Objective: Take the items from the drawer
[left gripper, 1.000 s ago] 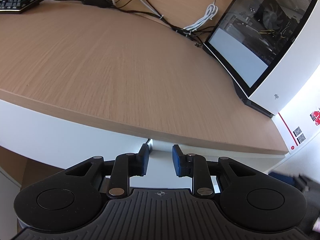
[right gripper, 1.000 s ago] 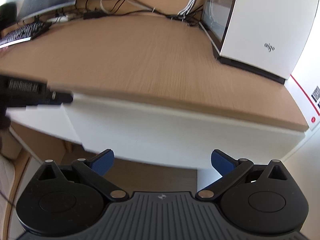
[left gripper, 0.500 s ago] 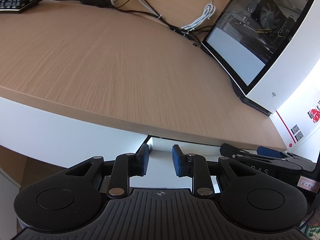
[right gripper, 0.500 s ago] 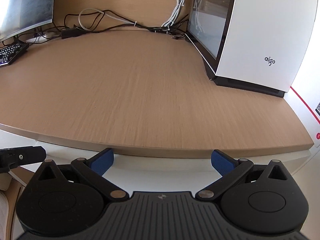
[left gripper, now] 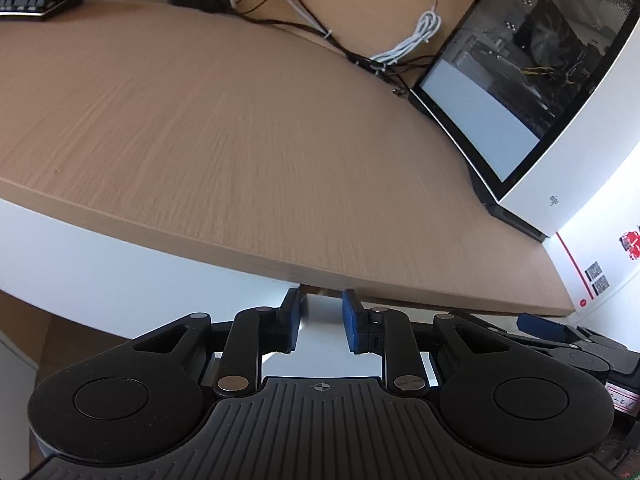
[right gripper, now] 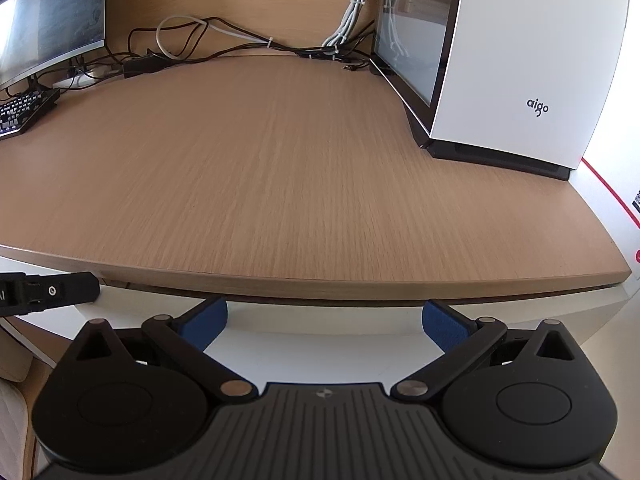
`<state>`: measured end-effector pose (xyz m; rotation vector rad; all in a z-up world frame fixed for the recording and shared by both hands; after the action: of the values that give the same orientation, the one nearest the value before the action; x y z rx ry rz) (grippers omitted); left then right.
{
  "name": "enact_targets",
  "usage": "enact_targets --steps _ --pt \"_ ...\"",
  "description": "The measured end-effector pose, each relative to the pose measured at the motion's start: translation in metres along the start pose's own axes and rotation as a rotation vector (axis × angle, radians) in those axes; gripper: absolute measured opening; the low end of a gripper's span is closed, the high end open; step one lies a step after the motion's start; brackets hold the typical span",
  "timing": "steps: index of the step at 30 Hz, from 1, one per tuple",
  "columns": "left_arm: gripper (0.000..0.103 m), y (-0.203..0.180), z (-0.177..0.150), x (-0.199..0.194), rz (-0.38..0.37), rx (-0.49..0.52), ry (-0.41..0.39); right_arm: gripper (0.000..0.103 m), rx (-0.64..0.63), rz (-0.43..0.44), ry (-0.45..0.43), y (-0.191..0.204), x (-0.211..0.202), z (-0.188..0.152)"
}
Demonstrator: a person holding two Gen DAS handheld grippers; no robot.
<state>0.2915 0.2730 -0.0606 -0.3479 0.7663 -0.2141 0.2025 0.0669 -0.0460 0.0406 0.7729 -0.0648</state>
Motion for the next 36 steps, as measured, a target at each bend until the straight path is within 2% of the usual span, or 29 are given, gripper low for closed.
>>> enact_targets --steps 4,14,17,21,26,32,36 --pt "0.027 -0.006 -0.003 -0.001 0.01 0.04 0.001 0.103 0.007 0.006 0.003 -0.001 0.0 0.0" --pt "0.027 -0.009 -0.009 -0.005 0.007 0.053 0.009 0.103 0.023 0.032 0.042 -0.002 -0.006 -0.004" --pt "0.027 -0.009 -0.011 -0.007 0.004 0.052 0.012 0.103 0.007 0.009 -0.011 -0.002 -0.013 0.001" --pt "0.027 -0.01 -0.013 -0.009 0.005 0.059 0.016 0.103 0.022 -0.018 0.026 -0.011 -0.006 0.007" --pt "0.027 -0.01 -0.014 -0.011 0.0 0.064 0.02 0.103 0.053 -0.01 0.07 -0.022 0.001 0.01" --pt "0.027 -0.012 -0.017 -0.013 0.0 0.073 0.023 0.103 0.1 -0.031 0.097 -0.038 0.008 0.007" --pt "0.027 -0.012 -0.019 -0.016 -0.002 0.076 0.023 0.103 0.074 -0.049 0.095 -0.044 0.011 0.006"
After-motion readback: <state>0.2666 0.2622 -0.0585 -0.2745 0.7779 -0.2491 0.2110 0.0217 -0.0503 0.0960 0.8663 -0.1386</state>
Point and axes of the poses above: each gripper's, at about its wrist camera, not at the fingertips, and x roughly the way its jaws point, y to its left, z to its top, the point moved 4 cm from there along x, roughly the way its jaws point, and after that the axes turned 6 degrees about x, right-handed, at the moved point
